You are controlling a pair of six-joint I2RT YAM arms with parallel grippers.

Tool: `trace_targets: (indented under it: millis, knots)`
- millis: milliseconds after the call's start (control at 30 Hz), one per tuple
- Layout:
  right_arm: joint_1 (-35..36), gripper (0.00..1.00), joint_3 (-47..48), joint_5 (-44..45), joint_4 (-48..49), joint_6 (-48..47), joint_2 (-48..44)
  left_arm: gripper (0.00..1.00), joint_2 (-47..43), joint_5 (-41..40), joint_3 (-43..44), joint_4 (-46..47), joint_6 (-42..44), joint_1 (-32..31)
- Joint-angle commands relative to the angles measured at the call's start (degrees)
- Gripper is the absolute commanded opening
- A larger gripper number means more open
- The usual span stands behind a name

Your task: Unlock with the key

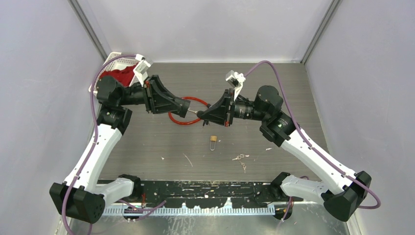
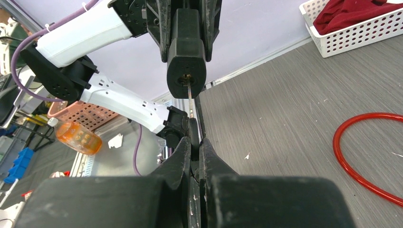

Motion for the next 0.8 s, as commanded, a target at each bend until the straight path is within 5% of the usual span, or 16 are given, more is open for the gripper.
trace_targets:
  millis: [0,767]
  knots:
    - [0.45,0.01,2.31,-0.2,7.39,0.92,0.32,0.0,-0.07,-1.23,1.73,1.46,0.86,-1.05]
    - [0.53,0.01,3.9,-2.1,6.29,-0.07,-0.9,0.0,0.48,-2.64,1.56,-0.61,2.58,-0.97]
